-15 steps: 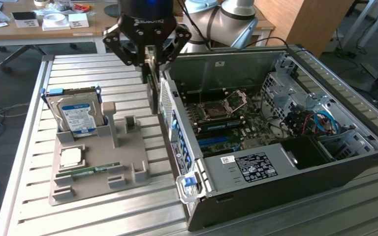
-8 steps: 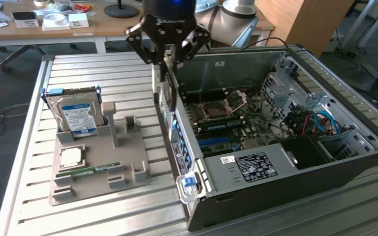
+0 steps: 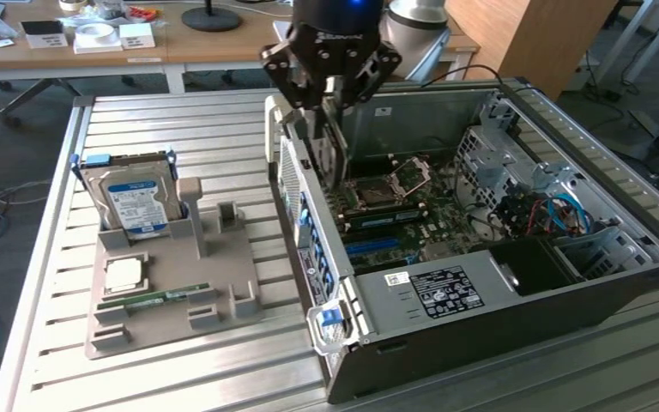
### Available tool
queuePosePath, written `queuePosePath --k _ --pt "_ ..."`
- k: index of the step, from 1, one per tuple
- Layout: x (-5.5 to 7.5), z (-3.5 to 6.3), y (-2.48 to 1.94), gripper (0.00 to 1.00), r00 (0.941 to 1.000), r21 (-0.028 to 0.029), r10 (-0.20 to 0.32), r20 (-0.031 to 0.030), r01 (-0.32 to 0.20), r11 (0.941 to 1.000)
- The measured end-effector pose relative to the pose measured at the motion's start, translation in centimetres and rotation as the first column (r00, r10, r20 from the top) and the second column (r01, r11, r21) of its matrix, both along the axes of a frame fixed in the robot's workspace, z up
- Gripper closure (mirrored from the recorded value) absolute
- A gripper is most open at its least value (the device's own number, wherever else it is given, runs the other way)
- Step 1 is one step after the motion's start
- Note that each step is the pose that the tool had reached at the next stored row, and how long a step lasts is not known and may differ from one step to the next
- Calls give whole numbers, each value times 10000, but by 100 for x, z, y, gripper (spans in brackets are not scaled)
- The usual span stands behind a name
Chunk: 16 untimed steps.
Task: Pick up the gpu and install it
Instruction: 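Pick up the gpu and move the gpu toward the slot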
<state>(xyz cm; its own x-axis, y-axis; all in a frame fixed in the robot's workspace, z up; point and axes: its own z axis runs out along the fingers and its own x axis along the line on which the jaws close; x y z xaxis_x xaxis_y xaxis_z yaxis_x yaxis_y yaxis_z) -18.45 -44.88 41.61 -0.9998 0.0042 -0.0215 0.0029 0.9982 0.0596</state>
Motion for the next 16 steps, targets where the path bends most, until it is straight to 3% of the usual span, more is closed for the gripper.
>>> queuePosePath --k 16 --pt "726 0 0 73 10000 112 1 0 -1 9999"
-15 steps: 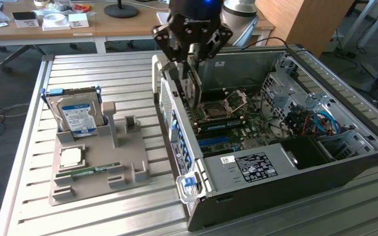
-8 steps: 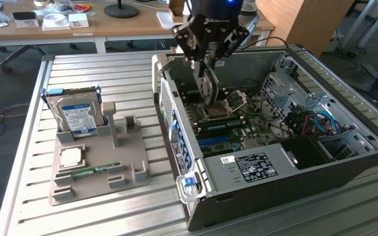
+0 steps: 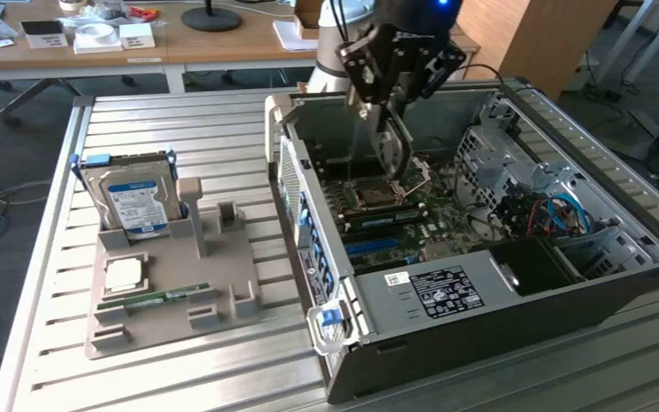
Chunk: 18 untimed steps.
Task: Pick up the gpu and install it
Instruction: 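Pick up the gpu and move the gpu toward the slot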
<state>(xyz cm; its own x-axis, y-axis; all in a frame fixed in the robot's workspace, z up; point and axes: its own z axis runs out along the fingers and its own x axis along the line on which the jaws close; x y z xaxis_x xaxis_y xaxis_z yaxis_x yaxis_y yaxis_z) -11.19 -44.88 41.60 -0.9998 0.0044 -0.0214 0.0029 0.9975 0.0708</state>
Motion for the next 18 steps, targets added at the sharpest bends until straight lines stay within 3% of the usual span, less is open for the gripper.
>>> queuePosePath --k 18 --pt "822 0 0 73 10000 41 0 0 0 10000"
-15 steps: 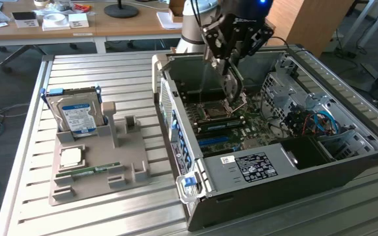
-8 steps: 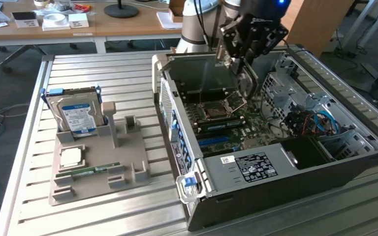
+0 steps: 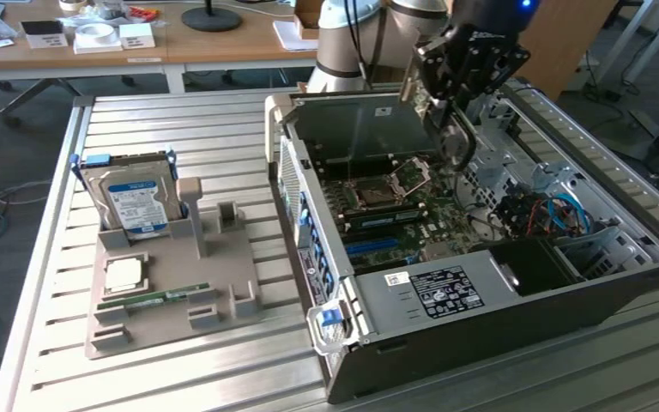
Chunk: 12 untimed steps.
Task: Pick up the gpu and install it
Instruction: 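Pick up the gpu and move the gpu toward the slot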
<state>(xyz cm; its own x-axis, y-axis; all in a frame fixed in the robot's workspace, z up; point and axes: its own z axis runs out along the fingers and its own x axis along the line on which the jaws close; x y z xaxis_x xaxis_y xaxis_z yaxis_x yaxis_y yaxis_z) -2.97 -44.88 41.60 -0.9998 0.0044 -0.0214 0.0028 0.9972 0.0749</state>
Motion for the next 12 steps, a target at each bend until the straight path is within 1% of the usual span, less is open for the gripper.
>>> queuePosePath --k 12 --pt "543 0 0 73 10000 1 0 0 0 10000"
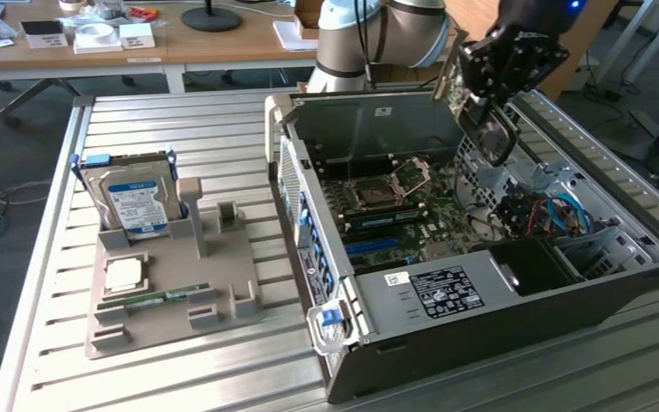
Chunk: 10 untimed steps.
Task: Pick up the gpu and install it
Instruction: 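Pick up the gpu and move the gpu toward the slot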
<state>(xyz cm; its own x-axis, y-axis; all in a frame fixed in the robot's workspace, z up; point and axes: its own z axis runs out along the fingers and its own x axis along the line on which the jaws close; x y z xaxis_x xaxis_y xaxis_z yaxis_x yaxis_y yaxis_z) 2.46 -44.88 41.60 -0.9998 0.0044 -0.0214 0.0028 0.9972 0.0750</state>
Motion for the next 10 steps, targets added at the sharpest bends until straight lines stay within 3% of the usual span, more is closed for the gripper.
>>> queuePosePath --k 10 --pt "272 0 1 73 10000 0 0 -1 0 10000"
